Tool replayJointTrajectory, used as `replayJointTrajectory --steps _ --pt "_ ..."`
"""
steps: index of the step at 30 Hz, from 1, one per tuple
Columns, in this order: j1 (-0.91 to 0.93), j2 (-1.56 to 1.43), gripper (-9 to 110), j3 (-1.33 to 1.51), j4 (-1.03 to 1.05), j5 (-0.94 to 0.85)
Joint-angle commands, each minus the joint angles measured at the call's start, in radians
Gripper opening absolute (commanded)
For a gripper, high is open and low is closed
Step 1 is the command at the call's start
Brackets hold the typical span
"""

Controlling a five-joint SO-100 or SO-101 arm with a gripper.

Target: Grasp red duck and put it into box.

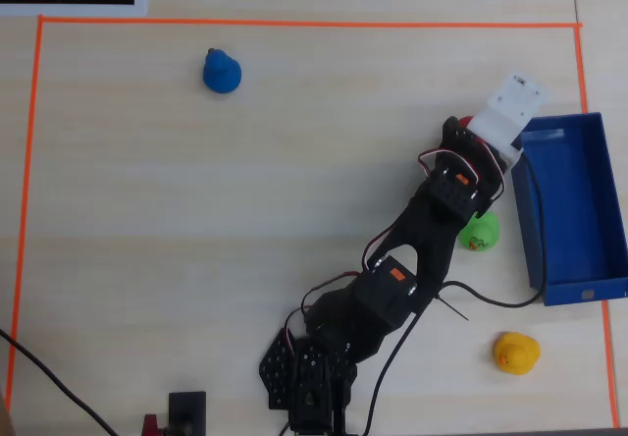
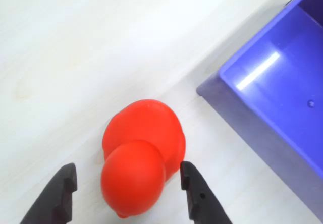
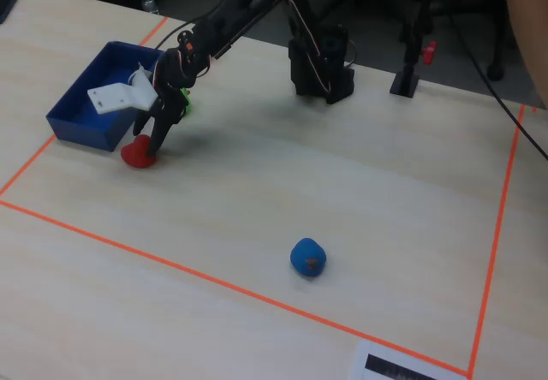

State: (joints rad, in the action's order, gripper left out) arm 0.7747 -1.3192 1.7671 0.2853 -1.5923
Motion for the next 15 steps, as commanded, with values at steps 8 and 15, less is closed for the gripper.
replayJointTrajectory --steps 8,15 --pt "-0.012 -0.017 27 -0.009 -0.035 -0.009" --pt "-0.009 0.0 27 -0.002 -0.038 -0.003"
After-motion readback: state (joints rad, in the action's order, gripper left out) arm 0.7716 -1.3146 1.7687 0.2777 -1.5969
